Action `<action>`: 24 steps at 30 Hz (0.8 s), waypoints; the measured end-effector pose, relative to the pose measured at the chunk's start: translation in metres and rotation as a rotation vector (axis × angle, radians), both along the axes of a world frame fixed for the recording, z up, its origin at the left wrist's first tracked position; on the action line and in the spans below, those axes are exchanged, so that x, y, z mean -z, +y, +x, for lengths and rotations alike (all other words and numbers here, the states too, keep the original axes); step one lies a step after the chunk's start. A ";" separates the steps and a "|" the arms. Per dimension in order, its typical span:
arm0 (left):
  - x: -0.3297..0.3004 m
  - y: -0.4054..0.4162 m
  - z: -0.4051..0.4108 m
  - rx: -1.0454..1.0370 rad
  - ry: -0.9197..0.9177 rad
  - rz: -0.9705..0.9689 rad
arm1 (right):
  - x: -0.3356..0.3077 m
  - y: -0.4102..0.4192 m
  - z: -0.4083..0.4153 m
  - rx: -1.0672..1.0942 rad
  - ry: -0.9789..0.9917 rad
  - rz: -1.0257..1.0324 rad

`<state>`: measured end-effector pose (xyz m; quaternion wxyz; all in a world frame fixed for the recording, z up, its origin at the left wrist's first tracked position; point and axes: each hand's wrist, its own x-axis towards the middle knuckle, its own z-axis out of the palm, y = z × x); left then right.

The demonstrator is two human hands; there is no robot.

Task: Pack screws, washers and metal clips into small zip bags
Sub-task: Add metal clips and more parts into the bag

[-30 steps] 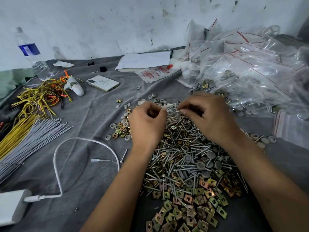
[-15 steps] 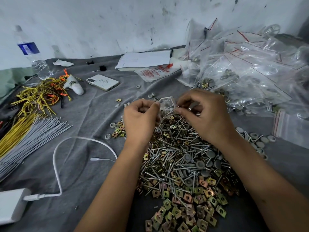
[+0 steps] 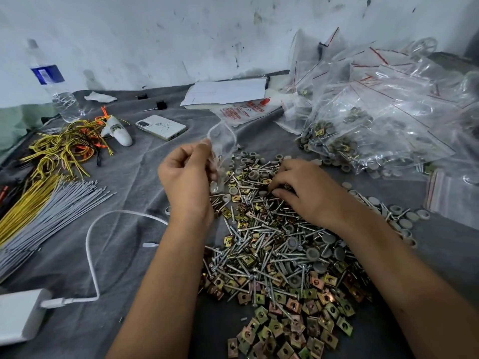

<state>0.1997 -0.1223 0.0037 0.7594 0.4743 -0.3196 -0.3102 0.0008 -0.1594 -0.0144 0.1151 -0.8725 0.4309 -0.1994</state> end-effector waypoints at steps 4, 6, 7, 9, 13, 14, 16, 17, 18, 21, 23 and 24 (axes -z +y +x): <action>0.002 0.000 0.004 -0.226 -0.350 0.000 | -0.003 0.000 0.000 0.051 -0.155 -0.023; 0.005 0.001 0.001 -0.220 -0.550 -0.048 | -0.006 0.001 -0.003 0.087 -0.320 0.007; 0.007 0.001 -0.002 -0.170 -0.649 -0.043 | -0.007 0.001 -0.004 0.098 -0.391 0.037; 0.012 0.001 -0.010 -0.044 -0.848 0.000 | -0.006 0.002 -0.004 0.117 -0.473 0.093; 0.020 0.001 -0.021 0.136 -0.988 0.057 | -0.003 0.000 -0.001 0.169 -0.503 0.118; 0.021 0.001 -0.023 0.164 -0.981 0.069 | -0.002 -0.001 0.000 0.183 -0.500 0.116; 0.022 0.001 -0.025 0.217 -0.982 0.075 | -0.001 -0.002 0.000 0.201 -0.496 0.119; 0.021 0.001 -0.026 0.239 -1.007 0.054 | 0.000 -0.002 0.000 0.208 -0.496 0.124; 0.021 0.002 -0.026 0.249 -1.053 0.013 | 0.000 -0.002 0.000 0.210 -0.494 0.127; 0.021 0.002 -0.025 0.233 -1.175 -0.093 | 0.000 -0.002 0.000 0.196 -0.470 0.133; 0.022 0.000 -0.023 0.209 -1.198 -0.118 | 0.000 -0.003 0.000 0.191 -0.467 0.145; 0.022 -0.001 -0.023 0.203 -1.207 -0.123 | 0.000 -0.003 0.000 0.190 -0.468 0.151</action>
